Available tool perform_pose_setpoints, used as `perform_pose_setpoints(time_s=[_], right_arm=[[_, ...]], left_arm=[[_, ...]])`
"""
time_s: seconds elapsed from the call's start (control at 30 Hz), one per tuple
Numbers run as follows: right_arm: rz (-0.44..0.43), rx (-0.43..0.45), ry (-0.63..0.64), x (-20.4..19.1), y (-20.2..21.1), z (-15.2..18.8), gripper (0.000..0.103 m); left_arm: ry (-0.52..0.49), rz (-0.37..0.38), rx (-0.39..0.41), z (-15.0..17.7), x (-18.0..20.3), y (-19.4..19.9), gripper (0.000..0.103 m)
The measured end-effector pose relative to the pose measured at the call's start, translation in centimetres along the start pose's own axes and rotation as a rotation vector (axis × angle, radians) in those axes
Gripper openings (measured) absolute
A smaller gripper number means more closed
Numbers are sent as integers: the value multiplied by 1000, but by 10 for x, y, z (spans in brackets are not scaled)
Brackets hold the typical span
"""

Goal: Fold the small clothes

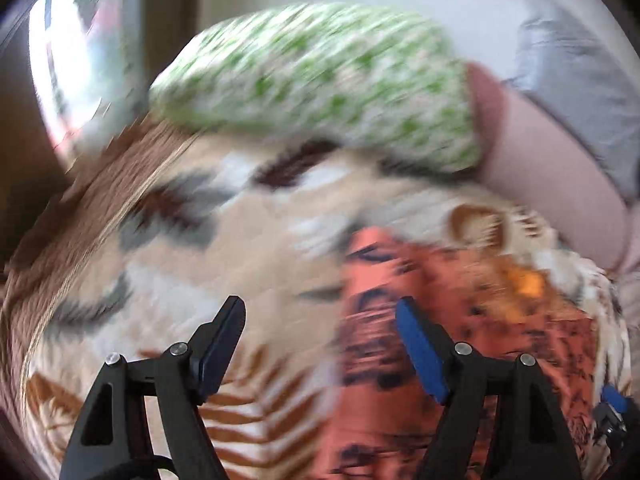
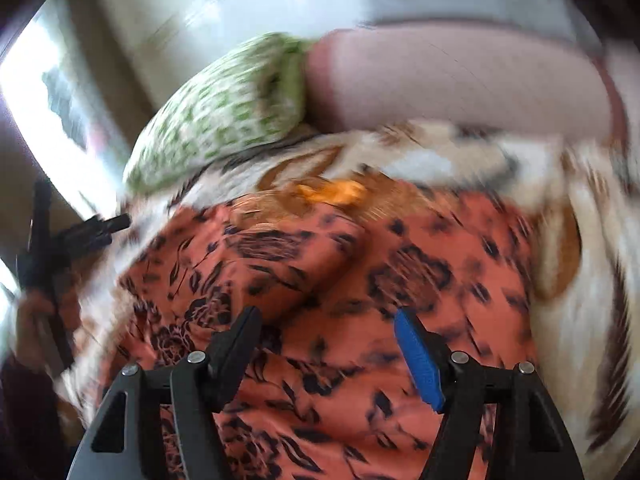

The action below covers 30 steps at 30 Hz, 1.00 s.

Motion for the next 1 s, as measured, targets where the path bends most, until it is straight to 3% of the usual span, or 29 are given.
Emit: perform_pose_setpoints(time_s=[0.07,0.17,0.23,0.3,0.37,0.4,0.43,0.57,0.73,0.83,1.0], right_arm=[[60,-10,104,-28,-14,-18,73],[128,-111,243,-61,-52,-35,73],[160,-166,278,-66,-76,-40,72],[198,-274,303,-63,-108,-39,68],[208,-359,261,-49,-130,-35,37],[200,-374,213,-37,-132,-34,18],[182,-352,160,-27,-125,-38,8],[146,-235,0,26,-67,-43,5],[110,-169,-224,114,-16,-12,5],[59,-150,-325,146,-14,16,5],[-85,-174,-437,157,-28,50,7]], left_arm=[[47,5,-42,4,-14,-8,78],[76,2,-70,3,-22,-16,78],[56,3,-87,5,-20,-18,78],[36,1,-104,9,-15,-22,78],[19,5,-115,14,-11,-23,78],[7,8,-123,15,-7,-26,78],[-1,7,-129,17,-5,-27,78],[-43,-7,-127,22,12,-31,78],[-102,-15,-142,31,36,-36,78],[-132,-25,-152,39,52,-39,78],[-215,-72,-135,48,73,-42,78]])
Point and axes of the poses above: each gripper's, at about its wrist camera, not at the fingertips, and y roughly against the way its jaws point, x to its right, z to its underside, the point moved 7 cm from there along -y, roughly the way its jaws point, and after that the axes turned 3 degrees about -x, right-handed, at the moved point
